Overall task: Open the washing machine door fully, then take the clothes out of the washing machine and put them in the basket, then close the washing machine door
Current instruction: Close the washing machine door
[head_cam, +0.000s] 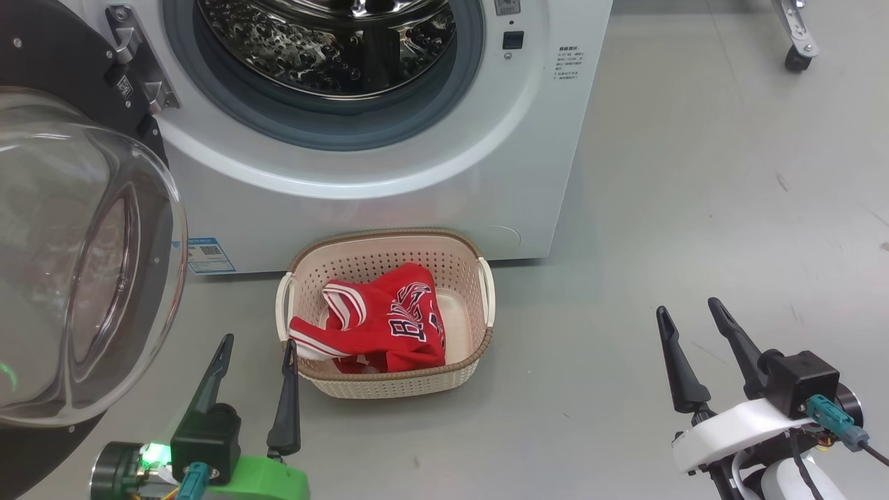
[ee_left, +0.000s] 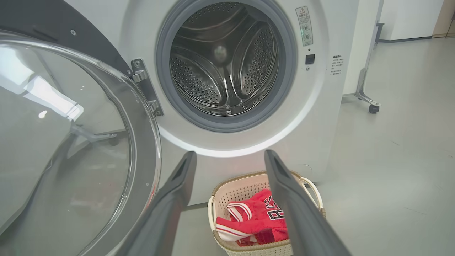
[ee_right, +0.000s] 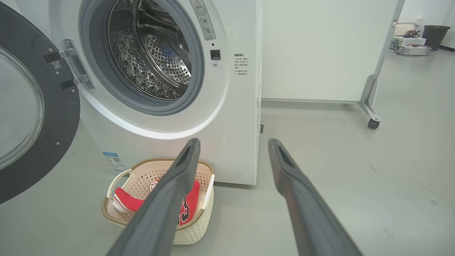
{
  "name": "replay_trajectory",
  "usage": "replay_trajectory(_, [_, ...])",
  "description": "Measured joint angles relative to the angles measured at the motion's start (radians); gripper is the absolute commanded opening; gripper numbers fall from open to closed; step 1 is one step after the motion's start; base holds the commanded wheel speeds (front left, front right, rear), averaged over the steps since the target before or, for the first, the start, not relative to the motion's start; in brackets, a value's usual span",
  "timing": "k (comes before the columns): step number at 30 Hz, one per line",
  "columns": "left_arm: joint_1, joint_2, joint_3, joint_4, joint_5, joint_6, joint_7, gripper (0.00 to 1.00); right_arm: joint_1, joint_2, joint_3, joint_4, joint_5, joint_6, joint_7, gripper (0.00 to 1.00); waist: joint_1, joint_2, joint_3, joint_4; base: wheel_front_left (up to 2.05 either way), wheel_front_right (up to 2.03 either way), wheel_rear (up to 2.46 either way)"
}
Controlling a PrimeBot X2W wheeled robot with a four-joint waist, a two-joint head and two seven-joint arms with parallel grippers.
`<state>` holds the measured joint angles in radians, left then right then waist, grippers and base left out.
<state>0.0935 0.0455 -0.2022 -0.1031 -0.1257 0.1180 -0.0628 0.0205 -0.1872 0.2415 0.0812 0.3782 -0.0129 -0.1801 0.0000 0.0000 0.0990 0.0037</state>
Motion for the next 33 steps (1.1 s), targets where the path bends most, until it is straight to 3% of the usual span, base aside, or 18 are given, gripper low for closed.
replay_trajectory(14, [0.000,0.000,-0.026,0.003,0.003,0.000,0.000,1.00,0.016,-0.014,-0.015,-0.007,0.004,-0.015,0.000,1.00,0.0000,0.0000,-0.003,0.056,0.00,0.00,0.00])
replay_trajectory(33, [0.004,0.000,-0.019,0.010,-0.006,0.000,-0.010,1.00,0.030,-0.026,-0.007,-0.022,0.008,-0.015,0.006,1.00,0.0000,0.0000,-0.019,0.274,0.00,0.00,0.00])
